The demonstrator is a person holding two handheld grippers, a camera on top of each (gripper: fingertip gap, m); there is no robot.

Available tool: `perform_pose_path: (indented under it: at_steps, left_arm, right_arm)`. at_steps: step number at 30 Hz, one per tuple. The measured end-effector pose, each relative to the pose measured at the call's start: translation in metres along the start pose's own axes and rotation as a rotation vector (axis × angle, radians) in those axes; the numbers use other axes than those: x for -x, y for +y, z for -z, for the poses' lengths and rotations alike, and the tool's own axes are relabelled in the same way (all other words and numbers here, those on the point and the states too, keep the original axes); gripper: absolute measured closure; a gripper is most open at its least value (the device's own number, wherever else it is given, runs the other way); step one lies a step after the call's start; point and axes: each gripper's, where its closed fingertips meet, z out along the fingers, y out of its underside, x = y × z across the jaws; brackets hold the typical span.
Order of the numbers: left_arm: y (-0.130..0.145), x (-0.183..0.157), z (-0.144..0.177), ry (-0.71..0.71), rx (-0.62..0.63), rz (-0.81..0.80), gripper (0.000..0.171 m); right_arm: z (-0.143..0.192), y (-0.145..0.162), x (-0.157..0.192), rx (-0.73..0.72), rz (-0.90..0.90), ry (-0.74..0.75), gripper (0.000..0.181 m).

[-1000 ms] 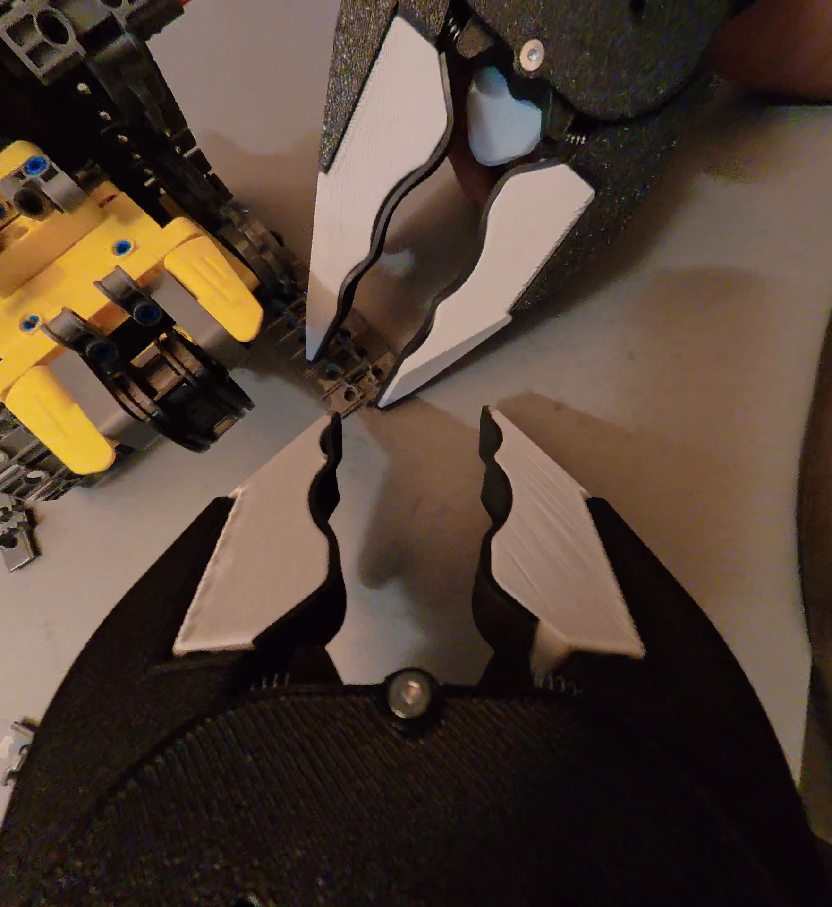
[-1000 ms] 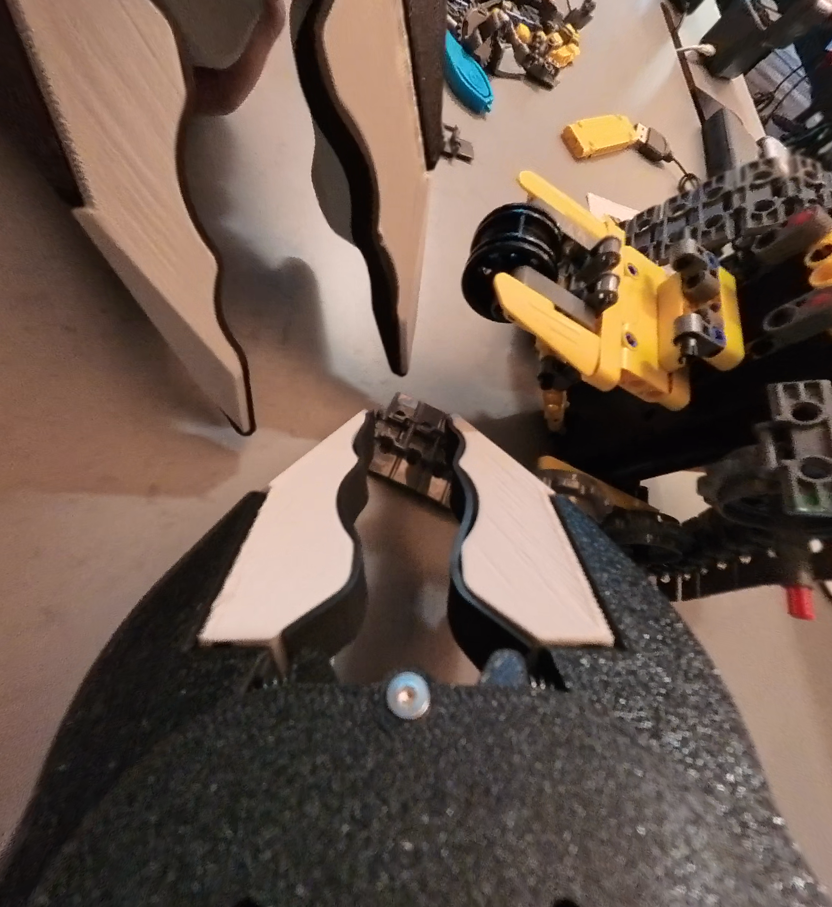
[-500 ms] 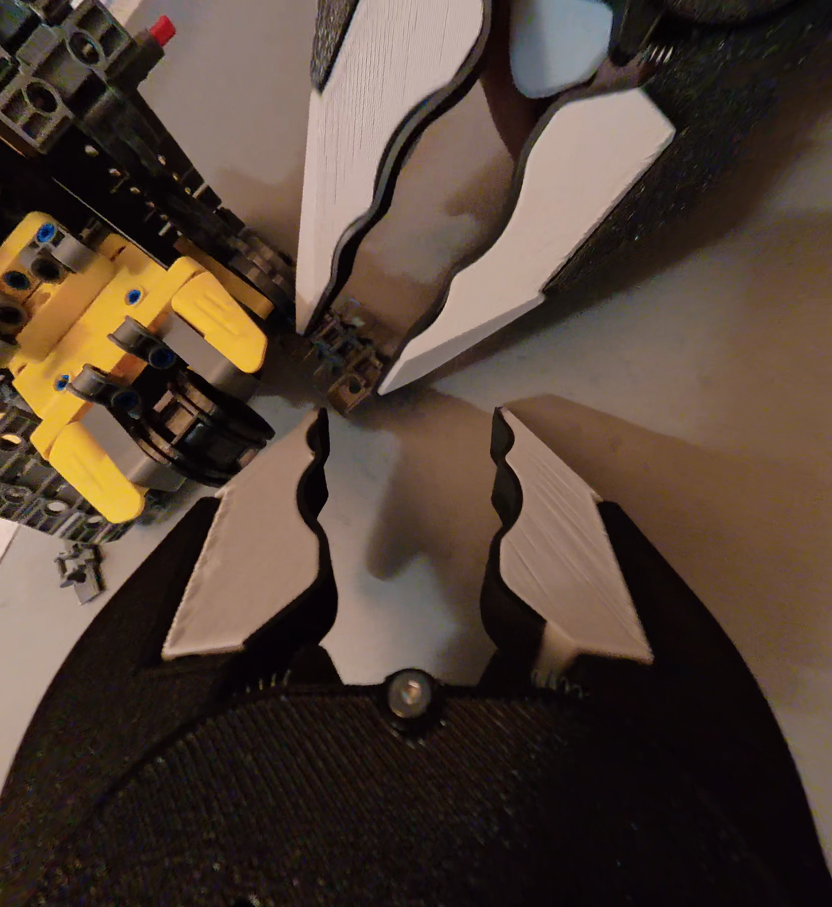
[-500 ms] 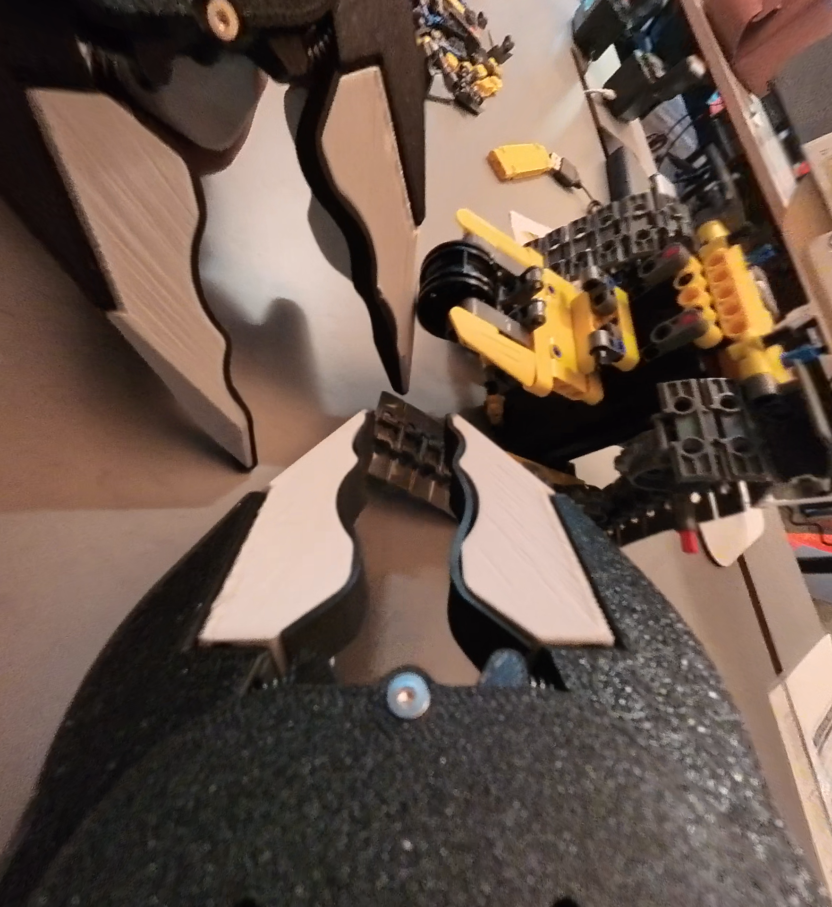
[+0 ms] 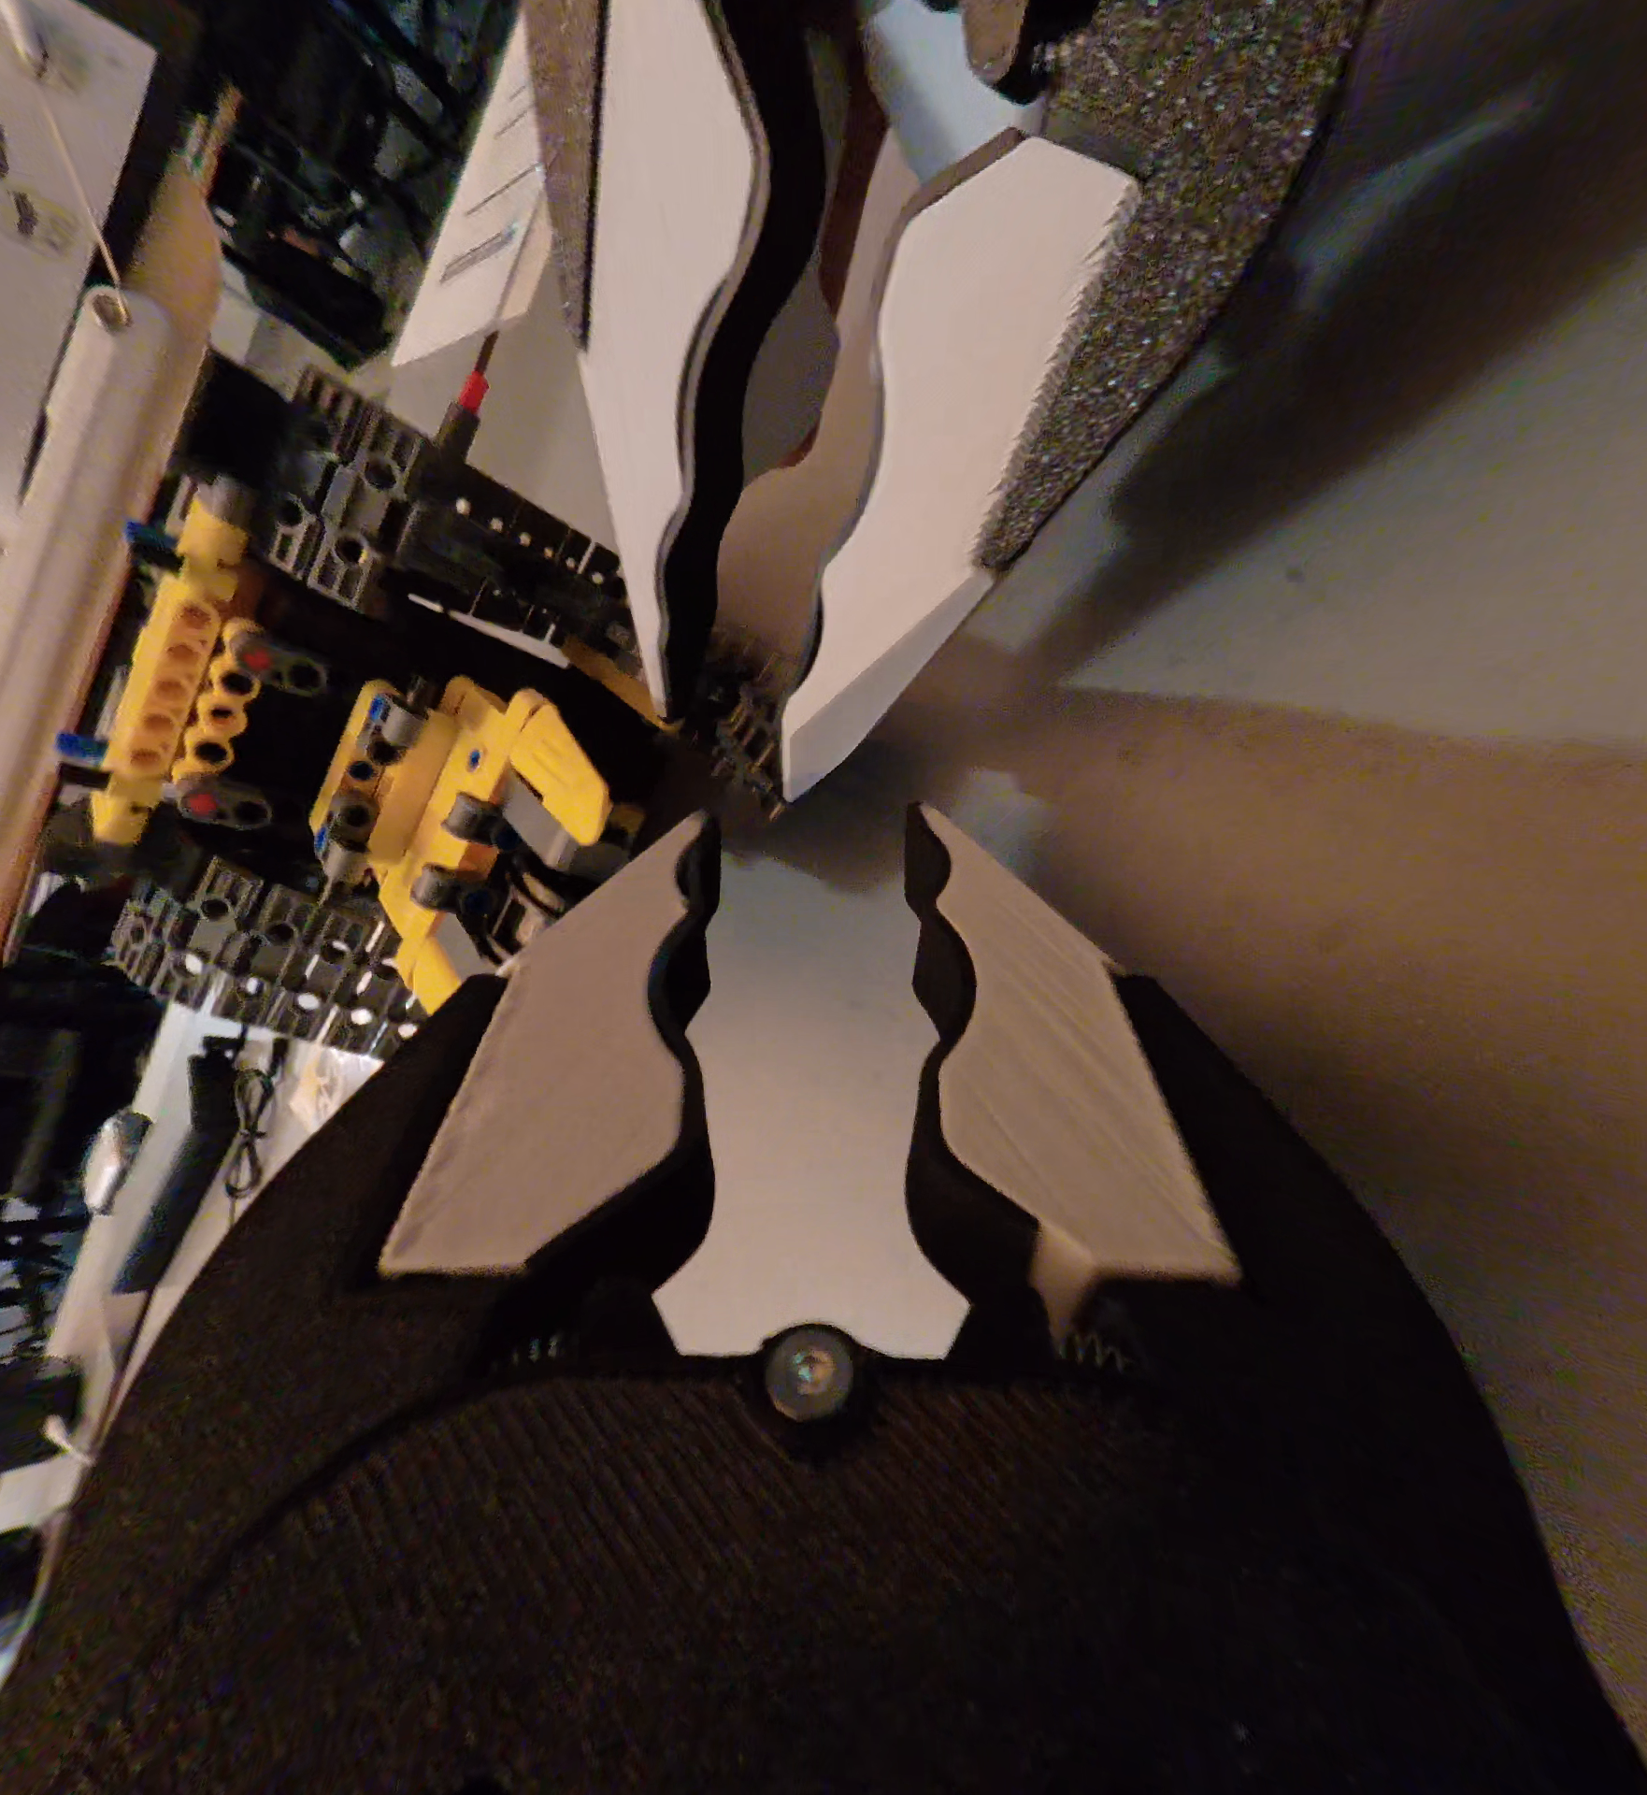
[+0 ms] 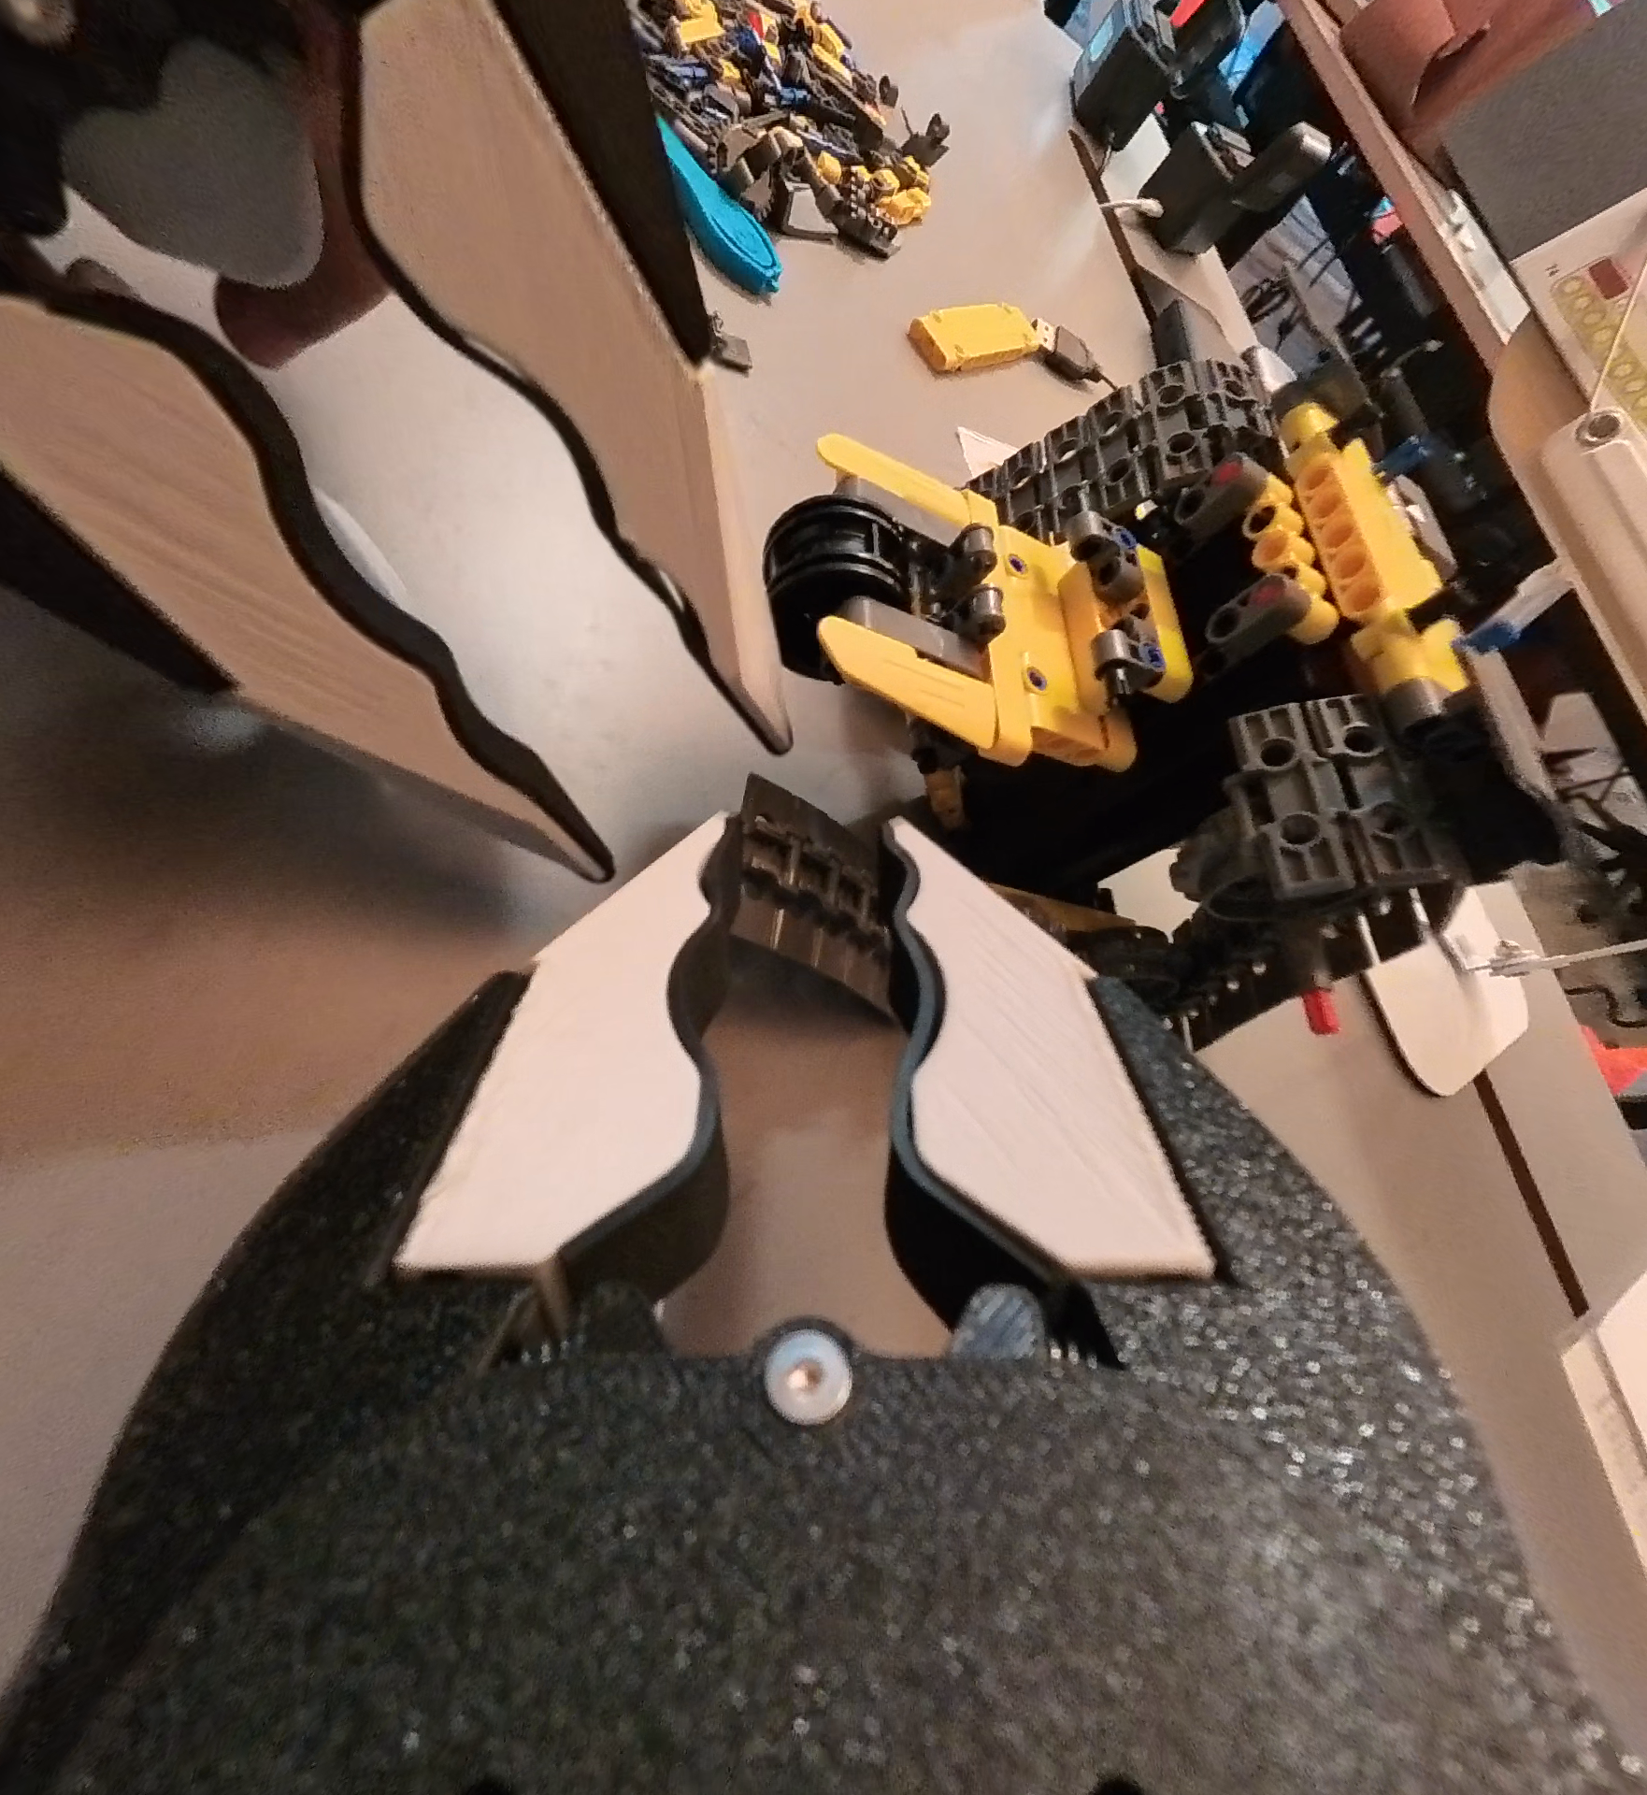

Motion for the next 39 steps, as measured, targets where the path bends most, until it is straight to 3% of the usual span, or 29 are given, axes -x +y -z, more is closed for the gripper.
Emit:
perform_pose_path:
  at_steps: [7,12,18,24,28,32,39]
  left_arm:
    - [-0.004,0.005,-0.016,-0.081,0.062,-0.179,0.138]
    - [-0.003,0.013,-0.023,-0.109,0.090,-0.230,0.165]
    - [-0.006,0.014,-0.022,-0.069,0.067,-0.162,0.166]
    - [-0.012,0.014,-0.021,-0.037,0.038,-0.131,0.166]
    - [-0.018,0.018,-0.019,-0.030,0.012,-0.111,0.167]
    - [-0.025,0.025,-0.016,-0.041,-0.011,-0.097,0.166]
    - [-0.054,0.043,0.004,-0.026,-0.120,-0.030,0.148]
  right_arm:
    - [0.004,-0.001,-0.005,-0.022,-0.034,0.001,0.154]
    - [0.007,0.001,-0.008,-0.031,-0.065,-0.014,0.154]
    - [0.023,0.004,-0.010,-0.112,-0.118,-0.084,0.150]
    - [0.006,0.026,0.006,-0.018,-0.090,-0.149,0.153]
    - [0.003,0.024,-0.003,-0.035,-0.054,-0.084,0.174]
    - [0.007,0.019,-0.013,-0.091,-0.103,-0.079,0.174]
    - [0.010,0.015,-0.037,-0.148,-0.262,-0.043,0.174]
